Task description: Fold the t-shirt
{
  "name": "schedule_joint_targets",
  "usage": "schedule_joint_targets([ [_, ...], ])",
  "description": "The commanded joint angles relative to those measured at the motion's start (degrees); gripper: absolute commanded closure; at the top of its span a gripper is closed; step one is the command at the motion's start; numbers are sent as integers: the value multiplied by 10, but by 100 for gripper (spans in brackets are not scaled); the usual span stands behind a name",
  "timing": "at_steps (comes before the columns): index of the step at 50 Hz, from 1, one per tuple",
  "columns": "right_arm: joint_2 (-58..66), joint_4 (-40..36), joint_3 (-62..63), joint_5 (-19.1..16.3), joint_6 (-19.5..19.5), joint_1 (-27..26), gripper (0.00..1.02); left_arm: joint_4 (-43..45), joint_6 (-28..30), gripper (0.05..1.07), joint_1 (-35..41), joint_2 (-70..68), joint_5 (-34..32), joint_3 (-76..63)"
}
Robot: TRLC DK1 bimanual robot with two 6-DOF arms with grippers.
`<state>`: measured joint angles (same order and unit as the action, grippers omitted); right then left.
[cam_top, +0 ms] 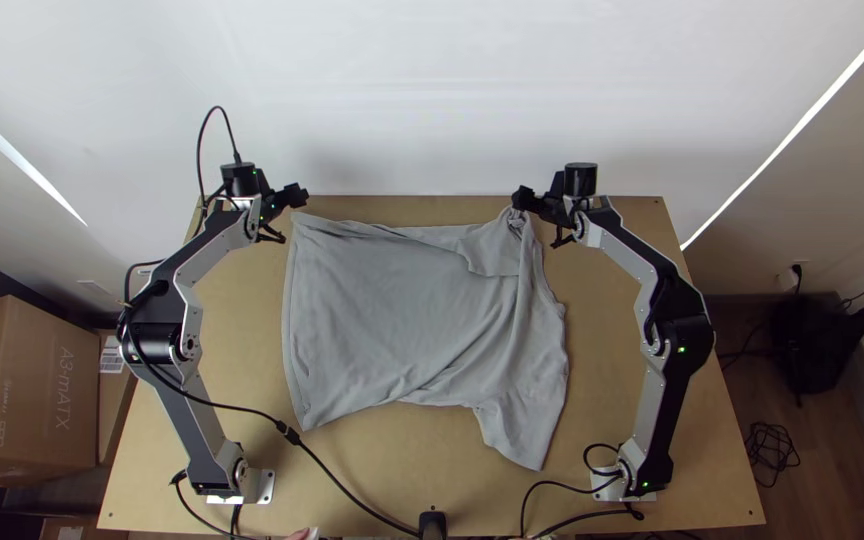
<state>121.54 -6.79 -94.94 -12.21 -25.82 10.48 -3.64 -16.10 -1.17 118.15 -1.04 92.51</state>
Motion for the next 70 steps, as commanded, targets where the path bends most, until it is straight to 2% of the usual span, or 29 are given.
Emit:
schedule_joint_targets([
  [1,-56,-7,24,5,-19,-19,4,-11,-11,9,-5,-27,1,17],
  [5,-115,-9,61,4,-21,-24,4,-37,-10,9,-9,-57,1,15],
  [12,-227,-100,99,3,-47,-37,4,-95,-7,9,-9,-129,-2,1],
  [18,-323,-151,149,-4,-48,-49,4,-121,9,9,-8,-209,-3,-37],
  [28,-441,-313,208,-86,-47,-65,4,-203,38,10,-2,-332,-14,-97],
  [30,-453,-358,217,-95,-41,-65,4,-222,41,10,-2,-355,-21,-110],
  [35,-493,-426,268,-96,26,-66,4,-240,40,11,-1,-419,-49,-167],
  [38,-525,-436,313,-96,45,-66,4,-241,39,11,2,-459,-50,-206],
  [41,-546,-452,348,-97,53,-67,11,-245,38,11,22,-497,-50,-240],
  [45,-563,-474,384,-99,67,-69,13,-249,26,11,39,-543,-50,-269],
  [51,-590,-476,448,-98,75,-76,34,-276,2,11,60,-593,-49,-287],
  [55,-595,-474,482,-98,91,-80,45,-292,0,11,65,-610,-49,-295],
  [63,-588,-467,526,-98,125,-103,45,-316,13,11,71,-623,-50,-302],
  [70,-573,-467,550,-98,146,-103,45,-328,26,11,71,-627,-50,-309],
])
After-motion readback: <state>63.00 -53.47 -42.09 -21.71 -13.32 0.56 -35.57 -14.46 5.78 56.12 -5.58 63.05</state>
